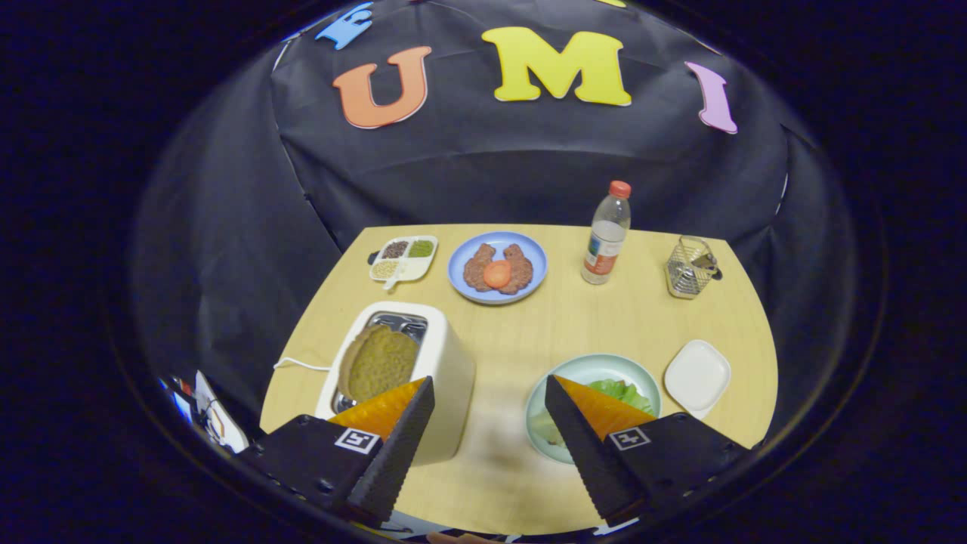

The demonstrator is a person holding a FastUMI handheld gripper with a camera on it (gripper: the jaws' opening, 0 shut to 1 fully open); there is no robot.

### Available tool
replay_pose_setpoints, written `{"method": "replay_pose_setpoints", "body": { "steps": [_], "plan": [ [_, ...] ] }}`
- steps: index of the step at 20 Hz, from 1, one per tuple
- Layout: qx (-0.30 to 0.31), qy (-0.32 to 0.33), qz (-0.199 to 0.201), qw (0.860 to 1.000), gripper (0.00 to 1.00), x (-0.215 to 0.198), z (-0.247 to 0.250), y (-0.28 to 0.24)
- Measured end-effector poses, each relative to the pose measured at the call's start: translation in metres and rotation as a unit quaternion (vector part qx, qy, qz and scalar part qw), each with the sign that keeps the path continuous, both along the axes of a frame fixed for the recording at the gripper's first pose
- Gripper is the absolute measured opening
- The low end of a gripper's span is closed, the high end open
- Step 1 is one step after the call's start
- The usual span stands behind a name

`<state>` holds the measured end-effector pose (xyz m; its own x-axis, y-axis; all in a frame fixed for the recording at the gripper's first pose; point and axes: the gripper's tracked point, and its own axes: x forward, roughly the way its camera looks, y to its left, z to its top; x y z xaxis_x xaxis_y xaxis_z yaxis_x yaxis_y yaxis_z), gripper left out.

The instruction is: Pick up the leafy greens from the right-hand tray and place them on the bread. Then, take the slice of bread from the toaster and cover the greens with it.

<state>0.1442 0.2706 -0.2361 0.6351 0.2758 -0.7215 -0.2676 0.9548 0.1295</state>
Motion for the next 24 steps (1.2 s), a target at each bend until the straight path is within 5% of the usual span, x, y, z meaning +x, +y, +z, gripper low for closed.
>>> {"method": "replay_pose_setpoints", "body": {
  "steps": [4, 10, 13, 18, 24],
  "plan": [
    [-0.002, -0.017, 0.026, 1.0, 0.94, -0.006, 0.005, 0.062],
    [-0.053, -0.037, 0.001, 0.998, 0.89, 0.001, -0.021, 0.097],
    [-0.072, -0.017, -0.036, 0.997, 0.78, 0.006, -0.041, 0.093],
    [-0.053, 0.012, -0.051, 0.997, 0.2, 0.013, -0.054, 0.09],
    [-0.025, 0.003, -0.029, 0.999, 0.15, 0.005, -0.018, 0.084]
  ]
}}
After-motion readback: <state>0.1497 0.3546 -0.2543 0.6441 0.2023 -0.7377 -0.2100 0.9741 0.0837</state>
